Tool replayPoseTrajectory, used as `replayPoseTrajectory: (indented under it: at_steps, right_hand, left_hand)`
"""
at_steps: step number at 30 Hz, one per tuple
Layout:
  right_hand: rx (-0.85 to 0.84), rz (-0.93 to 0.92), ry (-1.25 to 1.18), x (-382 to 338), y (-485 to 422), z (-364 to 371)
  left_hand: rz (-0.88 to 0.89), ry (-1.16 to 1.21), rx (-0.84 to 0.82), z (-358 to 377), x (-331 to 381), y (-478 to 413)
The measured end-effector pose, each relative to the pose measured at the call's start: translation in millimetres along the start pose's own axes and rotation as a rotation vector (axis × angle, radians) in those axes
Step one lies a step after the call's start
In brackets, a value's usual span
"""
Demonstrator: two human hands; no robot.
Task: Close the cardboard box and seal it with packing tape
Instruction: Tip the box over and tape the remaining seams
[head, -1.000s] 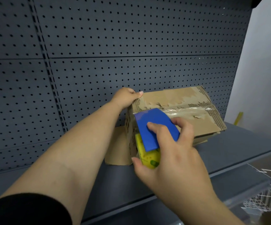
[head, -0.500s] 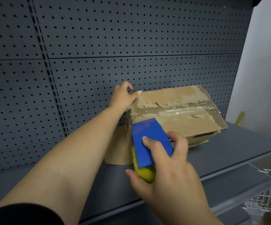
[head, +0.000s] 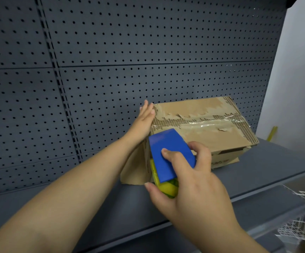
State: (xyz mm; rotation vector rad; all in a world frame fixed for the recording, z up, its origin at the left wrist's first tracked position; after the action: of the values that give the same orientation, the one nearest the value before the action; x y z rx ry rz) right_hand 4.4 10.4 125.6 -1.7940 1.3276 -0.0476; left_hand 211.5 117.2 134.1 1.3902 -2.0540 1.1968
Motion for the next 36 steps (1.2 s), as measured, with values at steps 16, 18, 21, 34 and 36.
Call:
replayPoseTrajectory:
  at_steps: [16,18,21,34,36]
  right_hand:
    - [-0.007,0.031,-0.060,12,14,9]
    - [-0.021,0.051,-0.102,14,21,3]
    - [-0.106,0.151,-0.179,22,28,-4]
    - [-0.190,0.170,-0.244,5,91,-26]
    - [-0.185,0.143,-0.243,8,98,-21]
  left_hand:
    - [-0.051,-0.008,-0.034,11,1,0]
    - [-0.084,-0.049,-0.023,11,5,4]
    - [-0.096,-0.065,-0.029,15,12,13]
    - [-0.178,-0.212,0.004,7,15,17]
    - [-0.182,-0.229,0.003,6,13,15]
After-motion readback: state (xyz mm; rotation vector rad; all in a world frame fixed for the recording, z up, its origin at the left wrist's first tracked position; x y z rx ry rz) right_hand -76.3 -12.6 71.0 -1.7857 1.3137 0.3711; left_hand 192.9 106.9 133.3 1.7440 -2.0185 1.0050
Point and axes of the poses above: each hand's wrist, its own y-axis away from the middle knuckle, its own z-axis out of the palm, x = y × z, the point moved 7 cm from there along -y, towards the middle knuckle, and after that the axes turned 8 degrees about -y, right-handed, at the moved point
